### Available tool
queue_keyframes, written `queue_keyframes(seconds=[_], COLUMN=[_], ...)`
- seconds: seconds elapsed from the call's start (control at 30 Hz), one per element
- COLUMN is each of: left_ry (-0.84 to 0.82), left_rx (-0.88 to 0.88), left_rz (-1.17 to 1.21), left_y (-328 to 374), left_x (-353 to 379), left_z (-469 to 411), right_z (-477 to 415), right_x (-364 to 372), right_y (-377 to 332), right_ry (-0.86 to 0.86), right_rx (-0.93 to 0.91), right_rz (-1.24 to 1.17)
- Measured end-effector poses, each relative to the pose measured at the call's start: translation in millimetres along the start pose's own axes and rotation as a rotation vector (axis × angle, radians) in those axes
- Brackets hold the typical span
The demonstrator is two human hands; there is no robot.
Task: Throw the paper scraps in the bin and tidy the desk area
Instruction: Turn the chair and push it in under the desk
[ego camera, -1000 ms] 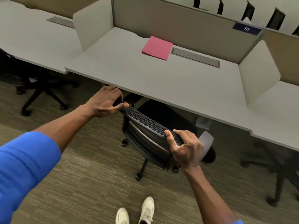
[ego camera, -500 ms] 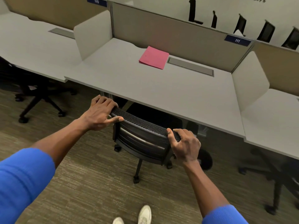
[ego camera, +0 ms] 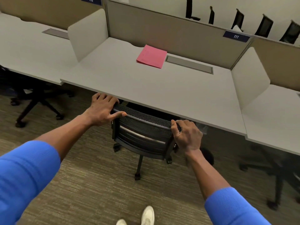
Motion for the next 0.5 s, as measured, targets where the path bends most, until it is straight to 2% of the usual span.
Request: queue_keyframes(seconds=[0.5], left_ry=[-0.017], left_rx=[-0.044], left_rz=[0.005], left_y=[-10.0], left_x=[0.7], left_z=[-43.7], right_z=[-50.2], right_x=[17.0], right_y=[6.6], right_ry=[-0.044], right_rx=[0.002], right_rz=[0.044])
Point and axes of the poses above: each hand's wrist, its own z-axis away from the middle knuckle, its own x-axis out of the palm, y = z × x, the point moved 3 cm from there along -z, towards the middle knuckle, and after that the axes turned 7 degrees about -y, right-handed, at the moved point
